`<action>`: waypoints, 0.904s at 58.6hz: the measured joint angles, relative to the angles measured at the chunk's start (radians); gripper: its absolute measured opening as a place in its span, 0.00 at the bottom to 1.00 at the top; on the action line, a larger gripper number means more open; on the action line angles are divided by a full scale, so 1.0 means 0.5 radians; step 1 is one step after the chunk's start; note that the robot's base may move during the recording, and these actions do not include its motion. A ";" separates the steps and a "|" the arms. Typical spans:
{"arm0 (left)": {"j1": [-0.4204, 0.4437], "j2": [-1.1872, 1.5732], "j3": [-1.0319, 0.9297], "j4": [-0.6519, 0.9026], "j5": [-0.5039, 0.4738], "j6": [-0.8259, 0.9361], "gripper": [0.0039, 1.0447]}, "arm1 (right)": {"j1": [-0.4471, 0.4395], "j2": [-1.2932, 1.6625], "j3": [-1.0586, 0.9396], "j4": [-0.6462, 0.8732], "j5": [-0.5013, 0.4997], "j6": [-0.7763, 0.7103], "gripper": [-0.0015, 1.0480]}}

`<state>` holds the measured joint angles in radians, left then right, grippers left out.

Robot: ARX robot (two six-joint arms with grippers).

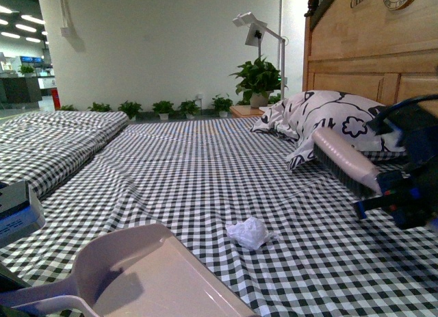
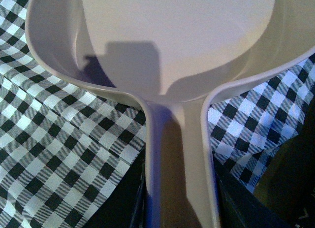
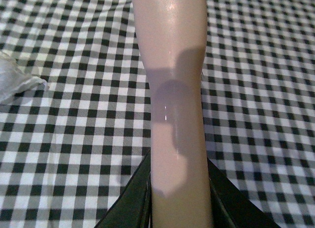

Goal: Clean up trash

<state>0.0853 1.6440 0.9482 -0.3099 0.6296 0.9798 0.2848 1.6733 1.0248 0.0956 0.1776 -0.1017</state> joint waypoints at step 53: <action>0.000 0.000 0.000 0.000 0.001 0.005 0.26 | 0.217 0.191 -0.047 -0.153 -1.506 -0.190 0.19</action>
<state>0.0853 1.6440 0.9482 -0.3099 0.6300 0.9825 0.3935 1.7691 1.0016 0.0189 -0.5755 -0.1967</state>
